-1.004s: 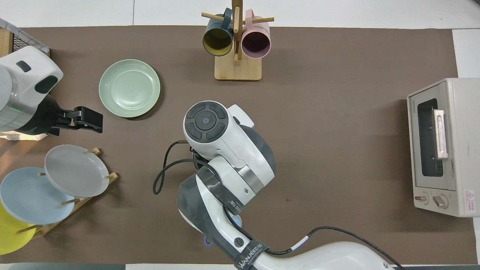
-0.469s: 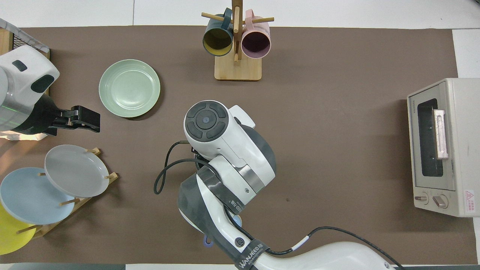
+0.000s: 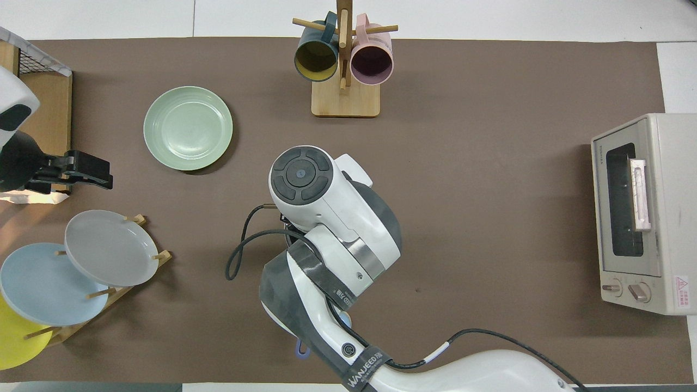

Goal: Transfer vermicelli from plate to pot

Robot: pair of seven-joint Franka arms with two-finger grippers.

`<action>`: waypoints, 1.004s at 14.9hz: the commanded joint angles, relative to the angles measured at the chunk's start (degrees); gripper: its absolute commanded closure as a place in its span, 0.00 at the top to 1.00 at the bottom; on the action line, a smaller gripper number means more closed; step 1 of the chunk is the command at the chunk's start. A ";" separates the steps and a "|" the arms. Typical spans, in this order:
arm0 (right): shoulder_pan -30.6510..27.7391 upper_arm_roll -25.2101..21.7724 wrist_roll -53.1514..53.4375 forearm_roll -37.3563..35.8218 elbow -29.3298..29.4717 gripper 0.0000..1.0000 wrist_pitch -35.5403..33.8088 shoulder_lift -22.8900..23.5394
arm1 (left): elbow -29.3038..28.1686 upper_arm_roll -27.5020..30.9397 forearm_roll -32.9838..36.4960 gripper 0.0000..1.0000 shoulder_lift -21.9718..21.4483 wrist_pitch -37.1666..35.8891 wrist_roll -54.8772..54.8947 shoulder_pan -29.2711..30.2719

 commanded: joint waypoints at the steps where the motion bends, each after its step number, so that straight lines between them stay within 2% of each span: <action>1: -0.49 0.35 1.57 -0.12 -1.38 0.38 1.02 -0.98 | 0.57 -0.42 0.86 1.00 0.08 -0.65 0.98 0.92; 2: -0.49 0.35 1.57 -0.12 -1.38 0.55 1.11 -0.98 | 0.57 -0.42 0.86 1.00 0.08 -0.73 0.80 0.84; 3: -0.49 0.27 1.66 -0.47 -1.12 1.00 1.11 -0.98 | 0.57 -0.42 0.86 1.00 0.08 -0.82 0.80 0.84; 6: -1.28 -0.52 0.79 -1.44 0.46 1.00 0.76 -2.20 | 0.48 -0.68 0.86 1.00 0.00 -0.91 0.62 0.84; 8: -5.05 -0.35 -0.88 -1.70 0.64 1.00 -0.64 -5.18 | 0.48 -0.77 0.86 1.00 -0.27 -0.82 0.80 0.84; 15: -17.78 -0.44 -18.00 -1.88 0.73 1.00 -15.39 -16.26 | 0.48 -0.95 0.77 1.00 -0.35 -0.91 0.53 0.13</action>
